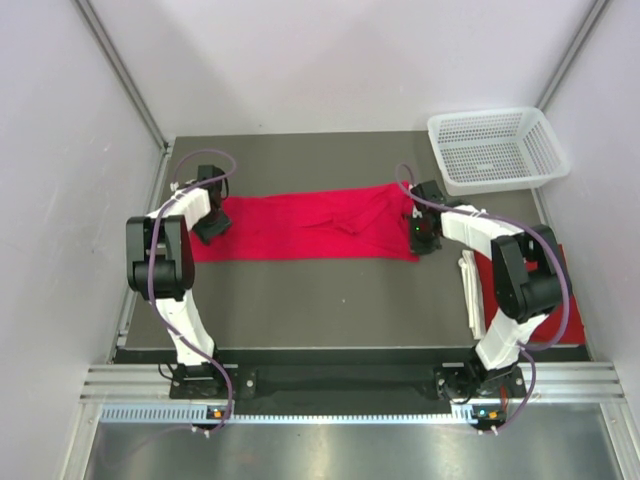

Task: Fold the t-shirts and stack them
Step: Fold the tshirt

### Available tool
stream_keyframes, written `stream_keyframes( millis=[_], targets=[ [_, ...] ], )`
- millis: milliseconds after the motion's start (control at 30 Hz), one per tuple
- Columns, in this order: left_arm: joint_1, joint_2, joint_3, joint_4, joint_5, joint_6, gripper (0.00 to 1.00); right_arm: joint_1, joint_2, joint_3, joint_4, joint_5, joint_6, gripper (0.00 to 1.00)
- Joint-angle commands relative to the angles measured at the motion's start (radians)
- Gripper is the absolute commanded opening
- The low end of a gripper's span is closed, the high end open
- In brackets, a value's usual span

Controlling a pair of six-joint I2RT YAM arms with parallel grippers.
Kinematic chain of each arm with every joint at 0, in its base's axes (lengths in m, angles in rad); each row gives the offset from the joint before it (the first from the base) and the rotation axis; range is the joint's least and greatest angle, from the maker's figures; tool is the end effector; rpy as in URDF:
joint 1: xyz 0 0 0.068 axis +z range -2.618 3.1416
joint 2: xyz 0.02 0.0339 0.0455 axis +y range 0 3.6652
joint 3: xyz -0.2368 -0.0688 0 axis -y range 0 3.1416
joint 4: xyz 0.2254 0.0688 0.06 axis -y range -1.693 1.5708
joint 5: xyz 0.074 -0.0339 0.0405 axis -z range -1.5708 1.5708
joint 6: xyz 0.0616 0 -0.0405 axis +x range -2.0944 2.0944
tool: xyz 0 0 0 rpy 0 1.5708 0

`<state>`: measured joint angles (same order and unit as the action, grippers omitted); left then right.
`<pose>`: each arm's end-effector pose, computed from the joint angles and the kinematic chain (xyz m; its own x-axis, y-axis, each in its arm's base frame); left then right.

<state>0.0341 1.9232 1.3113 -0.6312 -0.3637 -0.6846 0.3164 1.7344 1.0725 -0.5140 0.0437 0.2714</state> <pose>0.3621 0.0343 0.1308 -0.6405 -0.6132 -0.4623 -0.7117 0.7001 0.0574 0.3101 0.0987 0.1308 -0.9242 -0.0208 -0.3814 -0.0489 0.9967 0.0643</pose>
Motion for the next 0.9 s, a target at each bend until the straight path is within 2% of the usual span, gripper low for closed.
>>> stream_keyframes(
  millis=[0,333,500,600,667,767,867],
  targets=[
    [0.016,0.065,-0.009,-0.047,-0.130,0.020,0.54,-0.020,-0.064,-0.003,0.000,0.056,-0.024,0.00],
    [0.018,0.059,0.012,-0.088,-0.184,0.014,0.54,-0.019,-0.062,-0.013,-0.006,0.100,-0.035,0.00],
    [0.016,0.017,0.011,-0.125,-0.143,-0.001,0.55,-0.020,-0.105,-0.043,-0.023,0.105,0.005,0.00],
    [0.016,-0.007,0.044,-0.162,-0.118,0.006,0.57,-0.020,-0.110,-0.010,-0.058,0.114,0.026,0.11],
    [0.016,-0.027,0.068,-0.182,-0.100,0.028,0.57,-0.019,-0.119,0.018,-0.093,0.137,0.058,0.23],
    [0.016,-0.065,0.118,-0.212,-0.093,0.054,0.58,-0.017,-0.145,0.069,-0.116,0.140,0.124,0.31],
    [0.016,-0.127,0.105,-0.200,-0.048,0.062,0.59,0.022,-0.156,0.109,-0.084,0.116,0.231,0.35]
  ],
)
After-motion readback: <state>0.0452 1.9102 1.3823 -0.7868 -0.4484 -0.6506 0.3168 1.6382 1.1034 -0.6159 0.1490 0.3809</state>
